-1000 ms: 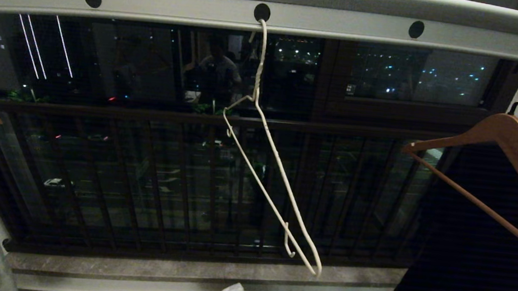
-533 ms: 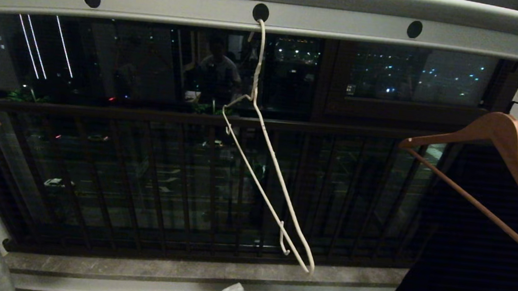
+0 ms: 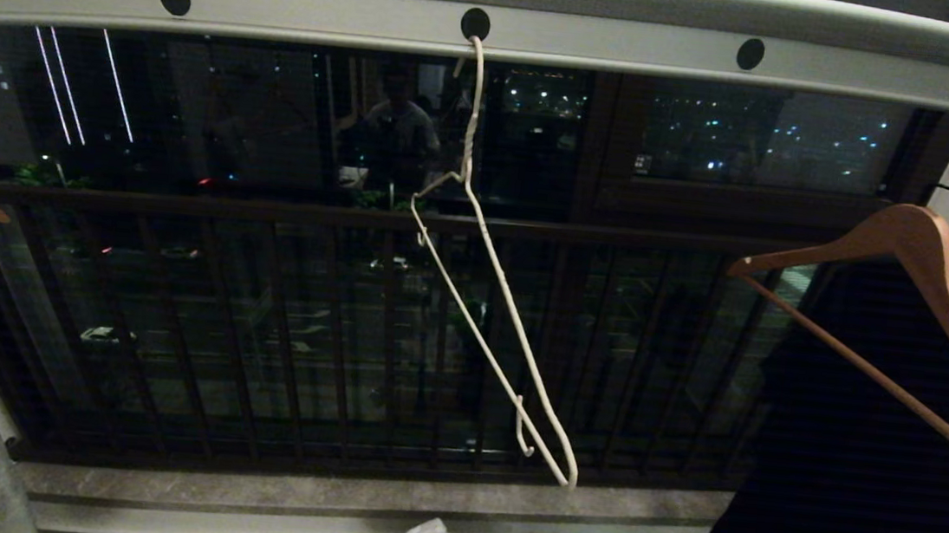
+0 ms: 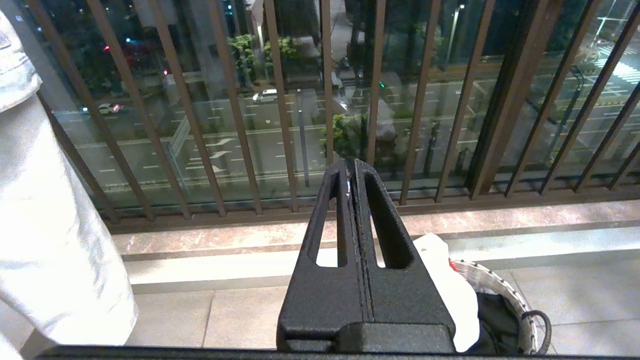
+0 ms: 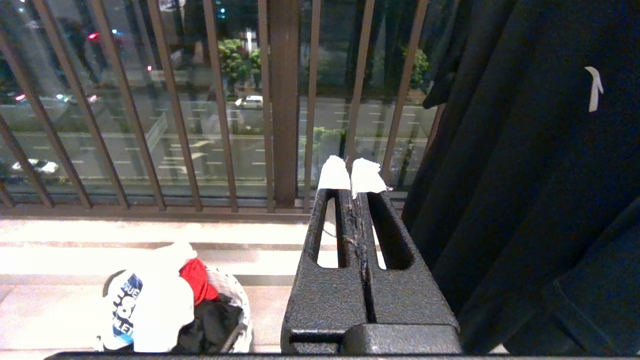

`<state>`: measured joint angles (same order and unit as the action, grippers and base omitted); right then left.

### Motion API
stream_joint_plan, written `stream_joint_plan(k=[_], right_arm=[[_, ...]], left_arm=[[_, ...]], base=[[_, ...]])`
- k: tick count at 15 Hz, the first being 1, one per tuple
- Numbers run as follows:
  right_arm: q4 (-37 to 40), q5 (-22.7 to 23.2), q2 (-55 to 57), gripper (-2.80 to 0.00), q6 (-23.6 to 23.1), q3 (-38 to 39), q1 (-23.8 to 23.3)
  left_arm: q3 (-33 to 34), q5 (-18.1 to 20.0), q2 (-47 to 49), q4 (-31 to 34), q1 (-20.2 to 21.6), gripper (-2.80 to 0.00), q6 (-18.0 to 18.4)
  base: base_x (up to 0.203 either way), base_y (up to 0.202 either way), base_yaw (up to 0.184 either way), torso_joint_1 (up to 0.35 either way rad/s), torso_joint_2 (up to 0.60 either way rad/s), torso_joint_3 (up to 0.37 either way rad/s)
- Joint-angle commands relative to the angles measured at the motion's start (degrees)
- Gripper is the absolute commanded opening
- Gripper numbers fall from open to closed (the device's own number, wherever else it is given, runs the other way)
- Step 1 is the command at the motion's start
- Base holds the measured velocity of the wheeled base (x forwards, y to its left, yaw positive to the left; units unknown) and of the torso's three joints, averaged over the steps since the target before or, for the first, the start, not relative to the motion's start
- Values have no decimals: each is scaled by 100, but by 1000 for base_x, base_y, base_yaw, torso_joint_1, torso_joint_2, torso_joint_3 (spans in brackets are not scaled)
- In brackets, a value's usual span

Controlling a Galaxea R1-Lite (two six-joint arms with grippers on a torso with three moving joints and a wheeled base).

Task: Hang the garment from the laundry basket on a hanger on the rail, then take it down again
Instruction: Pick up the clothes rack on the clothesline

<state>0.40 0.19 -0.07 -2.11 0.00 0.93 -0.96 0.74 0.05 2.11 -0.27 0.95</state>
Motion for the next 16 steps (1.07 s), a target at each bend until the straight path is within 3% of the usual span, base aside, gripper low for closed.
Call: stream_joint_plan(k=[1,5,9,14,16], right_arm=[[-3,8,7,-280,-9,0,-5],[47,32,7,-280,-9,-62,-1],[673,227,79,-280,7,-928,-4],[1263,450,1384,-280,77,-2148,3],[1311,818,2164,-280,197,-2698,4]], left_arm=[[0,3,4,0,0,-280,2],[0,5,4,0,0,-280,2],[0,1,4,0,0,-280,2],[0,5,3,0,0,-280,2],[0,5,4,0,0,-280,2]], base=[[0,0,0,0,0,0],[0,0,0,0,0,0],[0,0,0,0,0,0],[0,0,0,0,0,0],[0,0,0,0,0,0]])
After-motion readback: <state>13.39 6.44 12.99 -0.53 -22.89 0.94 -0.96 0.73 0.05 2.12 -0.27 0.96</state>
